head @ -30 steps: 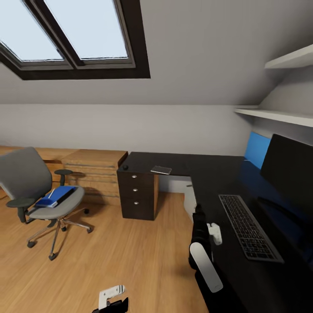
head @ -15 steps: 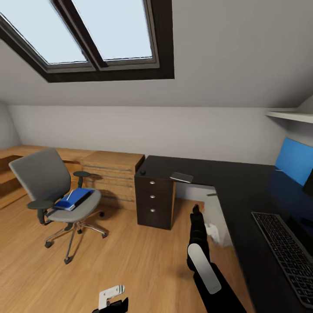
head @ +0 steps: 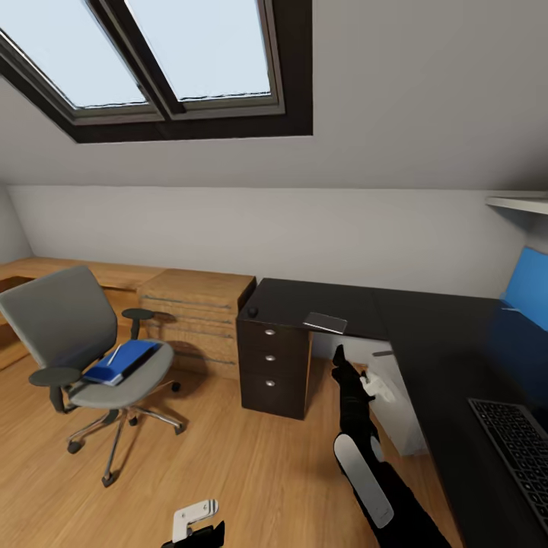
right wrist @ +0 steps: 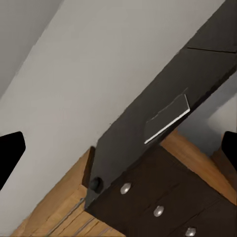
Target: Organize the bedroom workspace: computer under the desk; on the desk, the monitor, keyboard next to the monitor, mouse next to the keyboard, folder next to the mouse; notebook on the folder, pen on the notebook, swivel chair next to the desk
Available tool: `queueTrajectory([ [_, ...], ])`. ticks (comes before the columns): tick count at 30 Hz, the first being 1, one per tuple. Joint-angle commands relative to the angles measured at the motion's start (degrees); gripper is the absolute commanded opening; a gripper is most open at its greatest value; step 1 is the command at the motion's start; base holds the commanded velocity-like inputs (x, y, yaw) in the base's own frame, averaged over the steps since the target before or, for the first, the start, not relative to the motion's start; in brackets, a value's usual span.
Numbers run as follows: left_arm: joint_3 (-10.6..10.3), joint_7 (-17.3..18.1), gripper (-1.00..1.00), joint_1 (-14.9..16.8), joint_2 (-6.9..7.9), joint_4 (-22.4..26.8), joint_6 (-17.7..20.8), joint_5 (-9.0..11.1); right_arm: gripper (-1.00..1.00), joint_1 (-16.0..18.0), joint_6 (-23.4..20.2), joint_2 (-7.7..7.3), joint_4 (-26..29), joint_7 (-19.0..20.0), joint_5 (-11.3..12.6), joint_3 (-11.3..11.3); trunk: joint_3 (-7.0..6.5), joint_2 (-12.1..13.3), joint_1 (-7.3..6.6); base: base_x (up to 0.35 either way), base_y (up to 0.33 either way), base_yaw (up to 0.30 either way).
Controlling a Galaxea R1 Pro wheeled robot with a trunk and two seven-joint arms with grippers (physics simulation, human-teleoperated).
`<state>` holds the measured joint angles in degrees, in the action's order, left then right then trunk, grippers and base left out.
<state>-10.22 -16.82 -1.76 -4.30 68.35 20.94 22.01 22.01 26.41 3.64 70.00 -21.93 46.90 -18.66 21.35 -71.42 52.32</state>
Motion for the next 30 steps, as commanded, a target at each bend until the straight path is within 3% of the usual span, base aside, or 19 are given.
queueTrajectory([
  [1, -0.1, -0.5, 1.00, 0.0, 0.01, 0.1, 0.2, 0.6, 1.00, 0.1, 0.3, -0.10, 0.0, -0.1, -0.3, -0.2, 0.05, 0.0, 0.04, 0.322, 0.000, 0.000],
  [3, -0.1, -0.5, 1.00, 0.0, 0.00, 0.1, 0.2, 0.6, 1.00, 0.1, -0.1, -0.27, 0.0, 0.0, -2.5, -0.5, 0.05, 0.0, 0.04, 0.322, 0.000, 0.000],
  [5, -0.1, -0.5, 1.00, 0.0, 0.00, 0.1, 0.2, 0.6, 1.00, 0.1, -0.9, -0.40, 0.0, 0.0, -3.3, -0.6, 0.05, 0.0, 0.04, 0.323, 0.000, 0.000],
  [8, -0.1, -0.5, 1.00, 0.0, 0.00, 0.1, 0.2, 0.6, 1.00, 0.1, -6.2, -0.58, 0.2, -0.1, -5.4, -0.6, 0.05, 0.0, 0.04, 0.323, 0.000, 0.000],
  [9, -0.1, -0.5, 1.00, 0.0, 0.01, 0.1, 0.2, 0.6, 1.00, 0.1, -10.0, -0.62, 0.3, -0.2, -6.8, -0.6, 0.05, 0.0, 0.04, 0.323, 0.000, 0.000],
  [10, -0.1, -0.5, 1.00, 0.0, 0.01, 0.1, 0.2, 0.7, 1.00, 0.1, -17.2, -0.56, 0.7, -0.6, -9.4, -0.5, 0.05, 0.0, 0.04, 0.323, 0.017, 0.000],
  [11, -0.1, -0.5, 1.00, 0.0, 0.02, 0.1, 0.2, 0.6, 1.00, 0.1, -19.7, -0.54, 1.0, -0.9, -10.3, -0.5, 0.05, 0.0, 0.04, 0.322, 0.034, 0.000],
  [13, -0.1, -0.5, 1.00, 0.0, 0.03, 0.1, 0.1, 0.6, 1.00, 0.2, -29.6, -0.43, 2.8, -3.4, -13.4, -0.4, 0.05, 0.0, 0.04, 0.322, 0.072, 0.000],
  [15, -0.1, -0.5, 1.00, 0.0, 0.02, 0.1, 0.1, 0.6, 1.00, 0.3, -33.8, -0.37, 3.6, -5.4, -14.7, -0.4, 0.05, 0.0, 0.04, 0.323, 0.092, 0.000],
  [17, -0.1, -0.5, 1.00, 0.0, 0.00, 0.1, 0.1, 0.6, 1.00, 0.4, -40.1, -0.13, 4.7, -9.8, -16.5, -0.6, 0.05, 0.0, 0.04, 0.323, 0.106, 0.000],
  [22, -0.2, -0.5, 1.00, 0.0, 0.00, 0.1, 0.0, 0.6, 1.00, 0.6, -45.1, 0.25, 6.6, -21.5, -17.8, -0.6, 0.05, 0.0, 0.04, 0.323, 0.115, 0.000],
  [26, -0.2, -0.5, 1.00, 0.0, -0.08, 0.1, 0.0, 0.5, 1.00, 0.5, -42.3, 0.19, 10.8, -23.9, -17.7, -0.9, 0.05, 0.0, 0.04, 0.323, 0.118, 0.000],
  [27, -0.2, -0.5, 1.00, 0.0, -0.09, 0.1, 0.0, 0.5, 1.00, 0.5, -43.3, 0.20, 10.8, -24.0, -17.7, -0.9, 0.05, 0.0, 0.04, 0.323, 0.118, 0.000],
  [28, -0.2, -0.5, 1.00, 0.0, -0.09, 0.1, 0.0, 0.4, 1.00, 0.5, -48.9, 0.17, 10.8, -24.1, -17.8, -0.8, 0.05, 0.0, 0.04, 0.323, 0.117, 0.000],
  [30, -0.2, -0.5, 1.00, 0.0, -0.09, 0.1, 0.0, 0.5, 1.00, 0.5, -52.0, 0.14, 10.9, -24.1, -17.8, -0.6, 0.05, 0.0, 0.04, 0.323, 0.116, 0.000],
])
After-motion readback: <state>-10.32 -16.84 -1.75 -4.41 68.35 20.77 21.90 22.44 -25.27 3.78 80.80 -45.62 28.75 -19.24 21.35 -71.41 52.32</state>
